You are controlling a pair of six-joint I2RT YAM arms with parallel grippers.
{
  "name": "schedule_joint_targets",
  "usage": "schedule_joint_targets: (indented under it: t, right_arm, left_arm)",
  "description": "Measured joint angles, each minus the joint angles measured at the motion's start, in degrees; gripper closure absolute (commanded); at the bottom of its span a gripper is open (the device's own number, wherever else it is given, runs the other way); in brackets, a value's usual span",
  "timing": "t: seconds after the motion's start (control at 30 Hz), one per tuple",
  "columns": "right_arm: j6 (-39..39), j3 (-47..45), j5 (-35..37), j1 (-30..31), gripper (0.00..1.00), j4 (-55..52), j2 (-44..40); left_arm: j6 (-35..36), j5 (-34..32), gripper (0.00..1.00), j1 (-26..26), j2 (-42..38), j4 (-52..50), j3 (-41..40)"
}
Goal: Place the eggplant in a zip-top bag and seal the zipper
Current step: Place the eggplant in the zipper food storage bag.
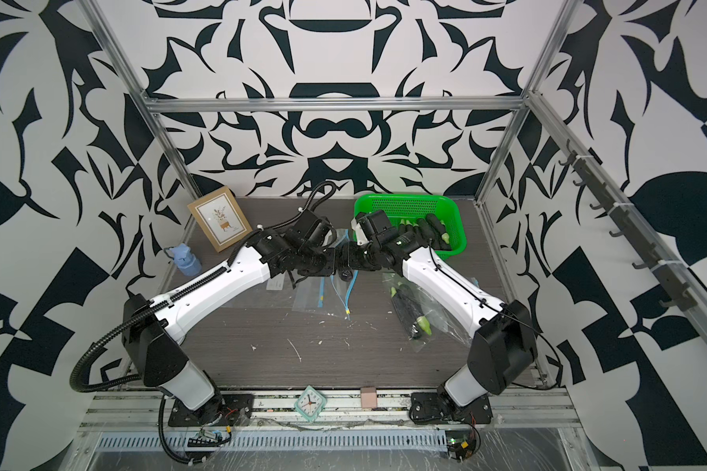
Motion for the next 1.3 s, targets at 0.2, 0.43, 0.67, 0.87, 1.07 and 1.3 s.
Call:
schedule_joint_targets:
  t: [0.2,0.43,0.67,0.87,1.07,1.3]
  right_arm:
    - [-1.77,2.36,-0.22,0.09,0.49,-3.15,-4.90]
    - [-1.99,2.75,-1.92,0.24,0.55,-2.08,-3.17]
    - [-1.03,2.75,-2.75,0.57,0.57,-0.11,1.16]
    - [-0.37,2.75,-2.58,1.25,0.62,1.09,2.43]
    - [-0.24,2.75,-2.08,1.27,0.56,1.11,2.38]
    - [-0.42,3.06,-1.27,1.29,0.47,-0.02,1.07]
  left_arm:
    - [0.59,-0.22,1.00,2.10,0.00,-0.83,0.42]
    - [0.50,0.72,1.00,2.25,-0.02,-0.59,0.52]
    - [-0.42,1.57,1.00,2.21,-1.60,0.59,-0.46]
    - [-0.83,1.84,1.00,2.27,-1.70,0.90,-0.50]
    - [-0.87,1.84,1.00,2.29,-1.70,1.03,-0.50]
    - [-0.87,2.36,1.00,2.27,-1.70,1.16,-0.50]
